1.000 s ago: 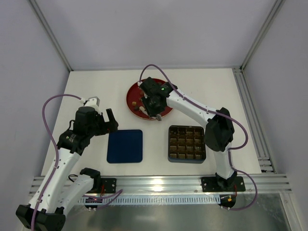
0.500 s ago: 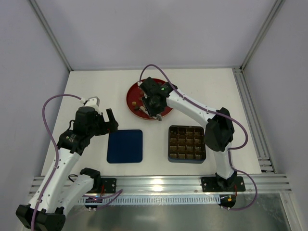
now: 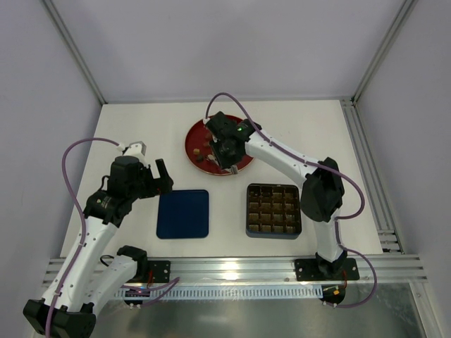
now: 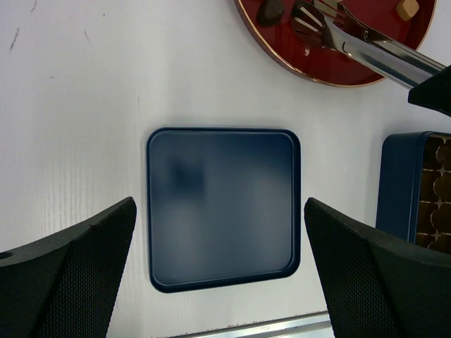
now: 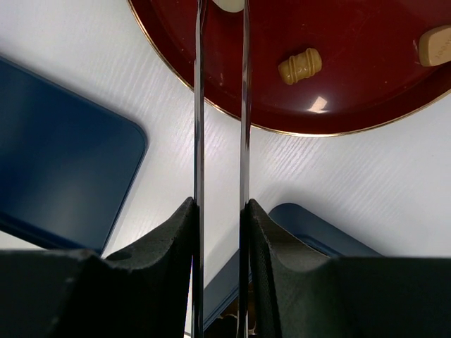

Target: Pack the chocolate

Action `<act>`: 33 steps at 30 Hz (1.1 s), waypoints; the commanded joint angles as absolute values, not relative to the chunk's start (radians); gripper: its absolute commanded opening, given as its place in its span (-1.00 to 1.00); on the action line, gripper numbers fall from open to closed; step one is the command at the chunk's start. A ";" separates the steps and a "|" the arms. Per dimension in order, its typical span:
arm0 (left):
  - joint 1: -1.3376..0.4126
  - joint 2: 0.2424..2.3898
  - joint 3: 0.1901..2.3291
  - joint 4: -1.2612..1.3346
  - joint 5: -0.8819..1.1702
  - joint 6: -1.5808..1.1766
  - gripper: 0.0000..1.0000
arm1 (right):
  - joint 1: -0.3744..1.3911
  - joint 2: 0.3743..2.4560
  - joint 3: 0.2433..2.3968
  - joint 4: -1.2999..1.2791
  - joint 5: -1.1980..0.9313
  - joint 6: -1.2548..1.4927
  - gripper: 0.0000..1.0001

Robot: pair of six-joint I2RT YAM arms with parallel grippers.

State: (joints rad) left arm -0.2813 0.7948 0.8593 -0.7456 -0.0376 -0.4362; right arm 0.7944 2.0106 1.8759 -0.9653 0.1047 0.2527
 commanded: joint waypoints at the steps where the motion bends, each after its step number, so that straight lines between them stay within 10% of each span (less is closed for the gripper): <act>1: -0.287 0.790 0.861 -0.729 -0.046 -0.423 1.00 | 0.784 1.931 1.902 -0.951 0.133 0.248 -0.35; 33: -0.288 0.796 0.861 -0.727 -0.026 -0.423 0.99 | 0.767 1.392 1.454 -1.045 0.242 0.363 -0.35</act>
